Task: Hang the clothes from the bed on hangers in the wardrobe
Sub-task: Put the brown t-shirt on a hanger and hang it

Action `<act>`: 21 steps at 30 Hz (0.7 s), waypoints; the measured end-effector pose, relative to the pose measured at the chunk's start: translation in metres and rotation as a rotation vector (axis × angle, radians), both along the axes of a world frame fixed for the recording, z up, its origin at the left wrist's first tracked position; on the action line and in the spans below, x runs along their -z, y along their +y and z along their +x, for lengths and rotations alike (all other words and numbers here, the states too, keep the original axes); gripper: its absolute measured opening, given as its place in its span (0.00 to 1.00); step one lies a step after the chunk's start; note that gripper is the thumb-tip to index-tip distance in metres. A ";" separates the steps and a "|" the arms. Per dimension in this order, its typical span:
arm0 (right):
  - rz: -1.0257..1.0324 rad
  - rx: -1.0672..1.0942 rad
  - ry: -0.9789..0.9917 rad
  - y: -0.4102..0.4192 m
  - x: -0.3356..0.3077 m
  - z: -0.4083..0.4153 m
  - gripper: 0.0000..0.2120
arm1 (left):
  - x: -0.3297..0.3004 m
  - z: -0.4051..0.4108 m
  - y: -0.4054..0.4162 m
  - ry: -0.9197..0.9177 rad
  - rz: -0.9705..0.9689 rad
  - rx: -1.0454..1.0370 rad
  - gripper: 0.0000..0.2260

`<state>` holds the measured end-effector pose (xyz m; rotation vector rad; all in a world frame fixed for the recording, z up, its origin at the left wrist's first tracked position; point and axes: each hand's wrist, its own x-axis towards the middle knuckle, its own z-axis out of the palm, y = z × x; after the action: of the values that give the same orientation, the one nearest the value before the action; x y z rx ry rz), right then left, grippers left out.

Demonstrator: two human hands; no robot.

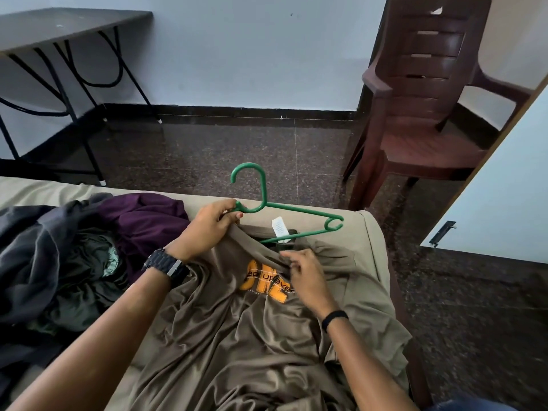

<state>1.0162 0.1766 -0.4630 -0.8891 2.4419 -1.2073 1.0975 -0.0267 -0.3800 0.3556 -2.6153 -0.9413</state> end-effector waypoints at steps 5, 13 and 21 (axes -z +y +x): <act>0.327 -0.054 0.046 -0.018 0.001 -0.013 0.16 | -0.006 0.005 0.002 -0.021 0.067 0.028 0.11; 0.338 0.399 0.165 0.015 -0.013 -0.043 0.13 | -0.014 0.006 -0.003 -0.097 -0.044 0.027 0.06; 0.113 0.488 0.076 0.050 -0.050 -0.076 0.07 | -0.031 0.006 0.006 -0.166 -0.221 0.085 0.09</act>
<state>0.9406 0.2265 -0.4133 -0.3159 2.8574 -1.1758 1.1034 -0.0206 -0.3488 0.2786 -2.8714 -0.6629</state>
